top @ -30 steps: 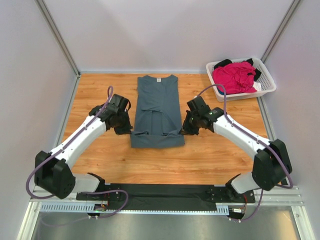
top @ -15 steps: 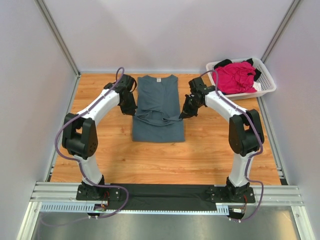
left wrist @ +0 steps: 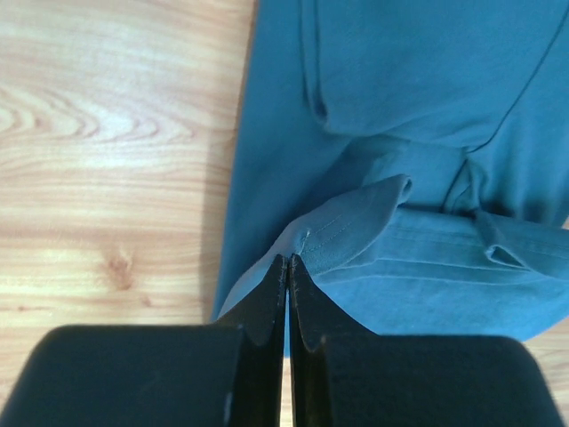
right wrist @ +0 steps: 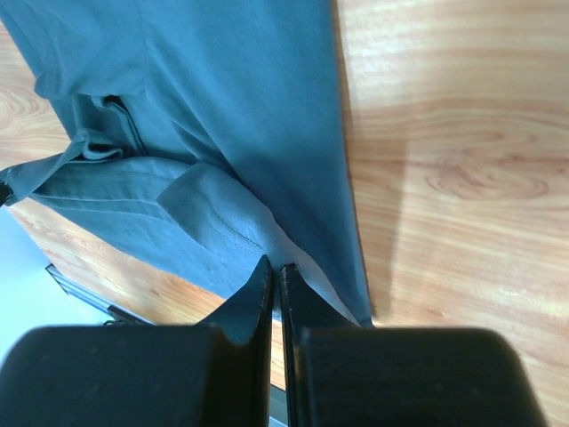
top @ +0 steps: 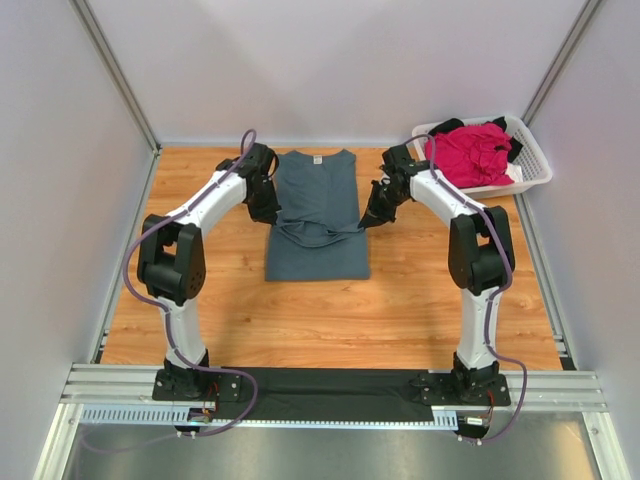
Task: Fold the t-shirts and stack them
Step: Fold the tshirt
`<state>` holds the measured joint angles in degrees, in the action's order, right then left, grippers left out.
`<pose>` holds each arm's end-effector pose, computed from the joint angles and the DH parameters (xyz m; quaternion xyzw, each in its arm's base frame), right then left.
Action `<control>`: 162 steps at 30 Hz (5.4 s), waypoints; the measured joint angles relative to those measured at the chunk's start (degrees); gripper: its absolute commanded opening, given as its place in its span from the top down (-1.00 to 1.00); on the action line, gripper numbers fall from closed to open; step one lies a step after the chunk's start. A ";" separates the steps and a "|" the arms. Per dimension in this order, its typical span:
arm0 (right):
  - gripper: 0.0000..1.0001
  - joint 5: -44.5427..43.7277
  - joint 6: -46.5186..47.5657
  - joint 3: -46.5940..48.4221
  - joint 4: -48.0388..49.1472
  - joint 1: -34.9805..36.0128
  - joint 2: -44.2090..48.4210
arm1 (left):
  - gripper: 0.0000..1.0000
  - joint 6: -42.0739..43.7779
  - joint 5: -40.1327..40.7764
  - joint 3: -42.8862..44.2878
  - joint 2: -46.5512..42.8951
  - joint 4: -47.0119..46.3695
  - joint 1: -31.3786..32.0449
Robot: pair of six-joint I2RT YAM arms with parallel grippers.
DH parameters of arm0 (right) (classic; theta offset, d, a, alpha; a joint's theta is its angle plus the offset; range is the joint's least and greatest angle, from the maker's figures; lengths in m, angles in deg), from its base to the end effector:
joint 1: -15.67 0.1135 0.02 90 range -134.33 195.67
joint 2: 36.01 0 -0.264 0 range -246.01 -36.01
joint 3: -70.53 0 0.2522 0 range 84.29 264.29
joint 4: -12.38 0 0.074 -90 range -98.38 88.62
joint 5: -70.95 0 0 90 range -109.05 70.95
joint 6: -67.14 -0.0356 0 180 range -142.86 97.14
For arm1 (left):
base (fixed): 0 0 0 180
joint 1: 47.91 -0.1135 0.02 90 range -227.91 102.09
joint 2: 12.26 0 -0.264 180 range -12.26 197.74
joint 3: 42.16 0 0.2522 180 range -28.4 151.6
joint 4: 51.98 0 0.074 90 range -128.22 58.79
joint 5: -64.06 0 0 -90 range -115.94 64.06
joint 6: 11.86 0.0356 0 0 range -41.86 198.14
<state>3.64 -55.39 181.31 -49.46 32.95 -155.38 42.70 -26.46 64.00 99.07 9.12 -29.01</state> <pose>0.4109 0.1422 0.2052 0.0951 0.9621 0.2460 0.0695 0.3890 -0.1335 0.2364 -0.1398 0.9686 -0.0978 0.1809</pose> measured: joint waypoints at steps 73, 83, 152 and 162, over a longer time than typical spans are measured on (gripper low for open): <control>0.78 -3.30 4.00 18.03 -2.82 3.48 -13.46 | 0.56 -12.22 -1.51 1.16 9.27 -15.85 3.39; 0.73 -4.83 4.33 18.64 -2.43 2.34 -13.70 | 0.56 -11.30 0.22 4.37 15.04 -17.57 2.67; 0.15 -10.38 8.61 7.87 4.28 0.17 -9.68 | 0.12 8.94 -4.94 -9.25 3.45 -22.27 -4.79; 0.31 -9.62 8.35 7.98 4.33 0.17 -11.15 | 0.27 8.94 -4.98 -9.18 5.95 -22.27 -5.16</control>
<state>-5.97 -47.04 189.28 -45.13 33.12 -166.53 51.64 -31.44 54.82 105.02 -13.16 -34.17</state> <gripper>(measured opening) 0.353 0.373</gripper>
